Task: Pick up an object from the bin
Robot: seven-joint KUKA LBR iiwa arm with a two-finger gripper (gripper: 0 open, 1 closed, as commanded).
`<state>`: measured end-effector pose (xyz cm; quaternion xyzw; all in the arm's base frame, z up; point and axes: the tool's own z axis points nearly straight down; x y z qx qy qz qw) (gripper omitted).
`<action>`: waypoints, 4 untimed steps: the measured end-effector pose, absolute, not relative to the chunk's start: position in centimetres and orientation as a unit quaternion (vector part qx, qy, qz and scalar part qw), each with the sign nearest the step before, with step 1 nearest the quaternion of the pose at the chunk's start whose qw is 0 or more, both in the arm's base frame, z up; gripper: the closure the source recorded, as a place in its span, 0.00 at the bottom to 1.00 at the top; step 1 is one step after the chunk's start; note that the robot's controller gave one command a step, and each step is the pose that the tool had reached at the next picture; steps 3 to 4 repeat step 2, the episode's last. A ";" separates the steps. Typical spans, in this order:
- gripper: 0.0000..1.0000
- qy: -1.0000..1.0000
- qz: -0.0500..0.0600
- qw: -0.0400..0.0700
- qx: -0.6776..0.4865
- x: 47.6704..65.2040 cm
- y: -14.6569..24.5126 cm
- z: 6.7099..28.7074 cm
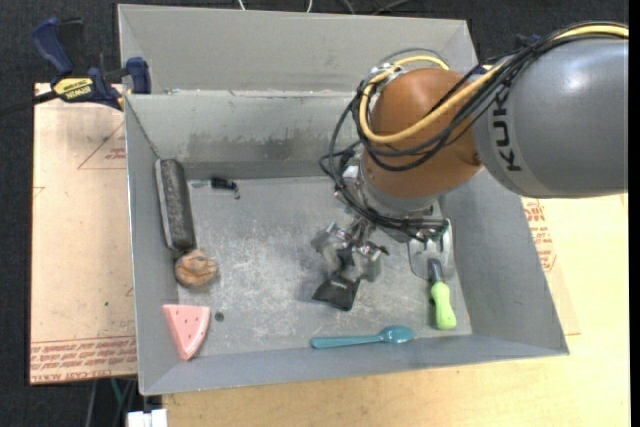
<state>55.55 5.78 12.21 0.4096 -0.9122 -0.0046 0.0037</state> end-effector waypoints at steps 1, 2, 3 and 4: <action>1.00 -0.912 -0.004 0.002 0.409 55.7 5.8 17.0; 1.00 -0.913 -0.004 0.000 0.408 55.7 5.9 20.6; 1.00 -0.913 -0.004 0.000 0.408 55.7 5.9 20.6; 1.00 -0.913 -0.004 0.000 0.408 55.7 5.9 20.6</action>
Offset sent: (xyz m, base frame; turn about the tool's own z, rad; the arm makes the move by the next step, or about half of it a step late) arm 0.0008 0.0002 0.0901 0.0005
